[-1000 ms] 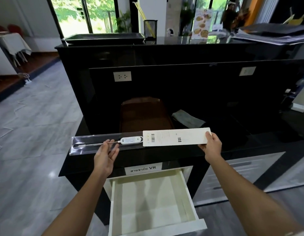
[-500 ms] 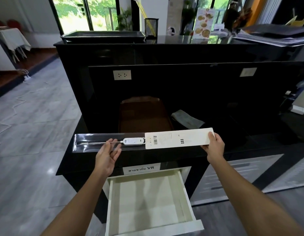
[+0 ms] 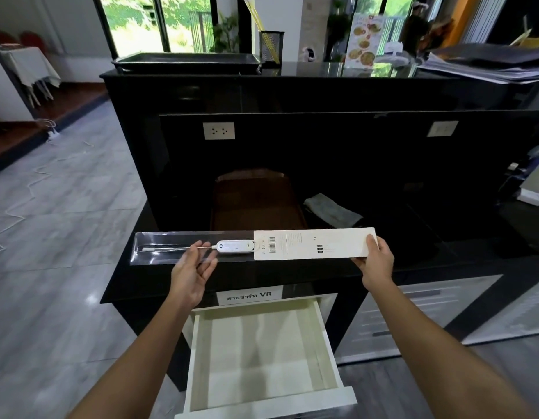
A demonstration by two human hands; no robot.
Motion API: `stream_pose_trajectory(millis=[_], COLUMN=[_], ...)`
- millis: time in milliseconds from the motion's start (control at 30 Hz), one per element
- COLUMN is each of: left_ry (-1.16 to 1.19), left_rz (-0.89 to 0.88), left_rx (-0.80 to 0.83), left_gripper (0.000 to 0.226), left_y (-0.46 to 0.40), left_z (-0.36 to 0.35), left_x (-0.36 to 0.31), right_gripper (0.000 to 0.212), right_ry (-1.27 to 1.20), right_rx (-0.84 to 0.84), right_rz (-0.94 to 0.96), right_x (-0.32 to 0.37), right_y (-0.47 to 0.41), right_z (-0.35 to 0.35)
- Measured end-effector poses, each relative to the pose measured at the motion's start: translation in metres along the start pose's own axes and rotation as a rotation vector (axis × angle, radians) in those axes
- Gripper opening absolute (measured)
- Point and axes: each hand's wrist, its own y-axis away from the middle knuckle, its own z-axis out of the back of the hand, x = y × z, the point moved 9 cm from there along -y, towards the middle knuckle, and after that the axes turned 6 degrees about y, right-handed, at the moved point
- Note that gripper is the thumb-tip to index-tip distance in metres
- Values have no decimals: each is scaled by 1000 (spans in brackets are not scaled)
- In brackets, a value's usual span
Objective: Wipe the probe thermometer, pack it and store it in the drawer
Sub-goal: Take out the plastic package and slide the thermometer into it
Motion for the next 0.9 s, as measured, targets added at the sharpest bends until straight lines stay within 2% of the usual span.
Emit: stream_pose_trajectory(millis=[167, 333, 567, 900], left_ry=[28, 49, 116, 32], left_rz=[35, 45, 57, 49], left_rx=[-22, -35, -39, -23], left_gripper=[27, 33, 28, 32], left_y=[4, 5, 6, 4], left_z=[0, -2, 0, -2], left_x=[3, 6, 10, 10], right_gripper=[27, 31, 24, 19], right_ry=[-29, -37, -65, 12], right_rx=[24, 7, -17, -8], right_rz=[-29, -30, -40, 21], right_x=[-2, -1, -1, 8], right_y=[-1, -2, -2, -2], right_z=[4, 9, 20, 14])
